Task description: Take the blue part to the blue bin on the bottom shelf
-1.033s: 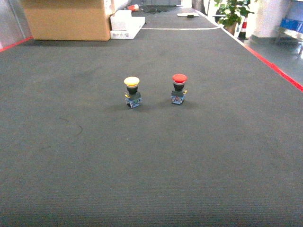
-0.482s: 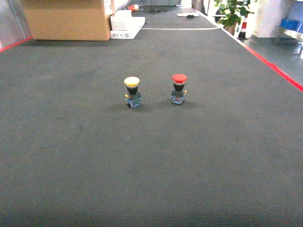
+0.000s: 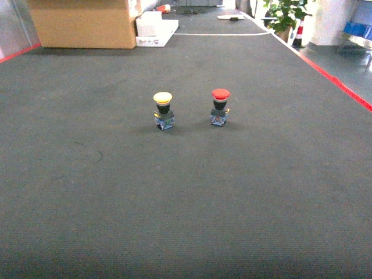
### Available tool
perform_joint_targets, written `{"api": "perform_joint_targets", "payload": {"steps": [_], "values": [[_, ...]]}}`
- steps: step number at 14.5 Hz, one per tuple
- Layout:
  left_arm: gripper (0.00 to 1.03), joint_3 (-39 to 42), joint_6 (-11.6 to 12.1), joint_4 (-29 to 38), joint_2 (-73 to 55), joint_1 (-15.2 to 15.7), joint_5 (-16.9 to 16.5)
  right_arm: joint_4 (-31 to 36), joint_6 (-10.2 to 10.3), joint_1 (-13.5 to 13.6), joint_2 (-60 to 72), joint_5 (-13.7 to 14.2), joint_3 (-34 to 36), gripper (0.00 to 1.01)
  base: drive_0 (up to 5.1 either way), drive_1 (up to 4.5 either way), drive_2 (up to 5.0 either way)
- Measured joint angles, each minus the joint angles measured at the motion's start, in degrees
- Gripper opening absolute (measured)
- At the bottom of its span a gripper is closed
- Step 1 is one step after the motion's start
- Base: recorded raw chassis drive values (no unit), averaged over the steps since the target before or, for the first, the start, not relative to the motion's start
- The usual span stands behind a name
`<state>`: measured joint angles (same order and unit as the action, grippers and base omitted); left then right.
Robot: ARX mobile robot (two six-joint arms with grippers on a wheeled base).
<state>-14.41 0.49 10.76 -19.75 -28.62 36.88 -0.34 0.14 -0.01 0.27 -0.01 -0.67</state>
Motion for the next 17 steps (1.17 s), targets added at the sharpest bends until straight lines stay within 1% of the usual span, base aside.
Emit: {"api": "perform_joint_targets", "payload": {"steps": [3, 6, 17], "values": [[0.44, 0.0, 0.0, 0.2, 0.2, 0.0, 0.0, 0.1, 0.0, 0.0, 0.0, 0.0, 0.0, 0.98, -0.1, -3.71, 3.6], [0.44, 0.0, 0.0, 0.2, 0.5, 0.0, 0.0, -0.1, 0.0, 0.0, 0.0, 0.0, 0.0, 0.98, 0.0, 0.0, 0.0], [0.44, 0.0, 0.0, 0.2, 0.3, 0.0, 0.0, 0.0, 0.0, 0.0, 0.0, 0.0, 0.0, 0.98, -1.6, -1.59, -1.6]]}}
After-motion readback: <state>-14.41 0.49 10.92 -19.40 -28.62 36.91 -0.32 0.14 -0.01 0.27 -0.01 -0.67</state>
